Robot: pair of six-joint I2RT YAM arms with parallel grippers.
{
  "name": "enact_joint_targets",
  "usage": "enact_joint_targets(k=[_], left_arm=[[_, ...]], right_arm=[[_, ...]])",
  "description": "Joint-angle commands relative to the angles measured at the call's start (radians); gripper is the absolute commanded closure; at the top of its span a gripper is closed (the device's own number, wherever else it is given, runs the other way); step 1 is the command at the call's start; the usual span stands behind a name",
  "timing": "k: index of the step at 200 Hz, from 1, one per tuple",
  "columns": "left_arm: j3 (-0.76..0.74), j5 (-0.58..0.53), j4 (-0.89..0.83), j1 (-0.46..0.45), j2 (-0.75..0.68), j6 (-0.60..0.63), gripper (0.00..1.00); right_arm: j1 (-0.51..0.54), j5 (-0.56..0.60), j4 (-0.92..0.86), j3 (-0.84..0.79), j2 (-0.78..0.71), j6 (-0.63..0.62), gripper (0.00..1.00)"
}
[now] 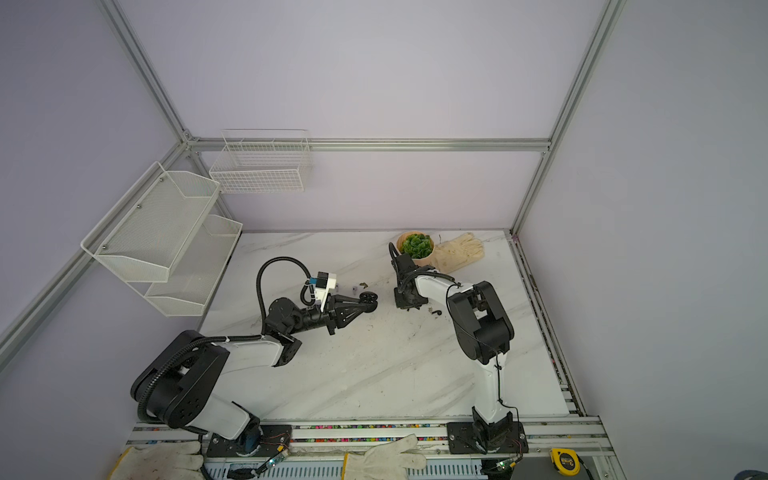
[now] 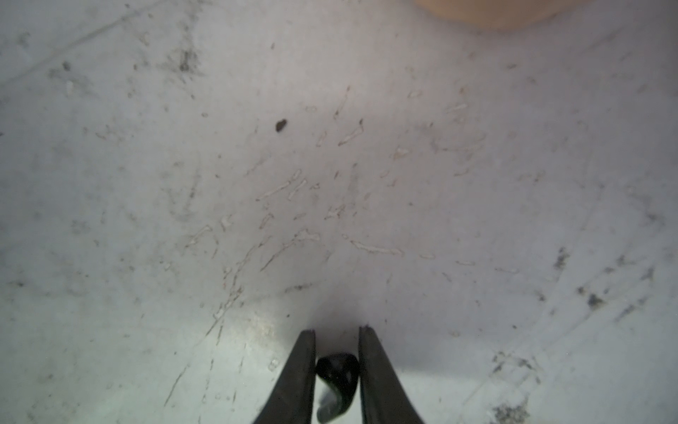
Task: Insert the wireless bluetooth earbuds into the charging case
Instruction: 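Close the right gripper on the black earbud on the table, then lift the earbud and carry it with the right gripper to the open case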
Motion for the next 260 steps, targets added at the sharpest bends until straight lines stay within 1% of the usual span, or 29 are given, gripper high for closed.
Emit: enact_joint_targets(k=[1,76,137,201,233,260], left_arm=[[0.013,0.003,0.032,-0.004,-0.013,0.006,1.0],[0.014,-0.006,0.035,-0.004,-0.018,0.001,1.0],[0.009,-0.023,0.053,-0.004,-0.024,-0.005,1.0],[0.038,-0.053,0.057,-0.004,-0.012,0.04,1.0],[0.069,-0.054,0.072,-0.006,0.028,0.056,1.0],[0.094,-0.043,0.117,-0.005,0.072,0.044,1.0]], right_arm=[[0.009,0.007,-0.043,0.027,0.014,0.012,0.76],[0.009,0.013,-0.029,0.021,-0.025,0.005,0.79],[0.009,0.036,-0.03,0.025,-0.092,-0.013,0.79],[0.012,0.075,-0.087,0.057,-0.255,-0.035,0.8],[0.035,0.132,-0.14,0.087,-0.336,-0.033,0.8],[0.071,0.187,-0.185,0.136,-0.377,-0.026,0.8]])
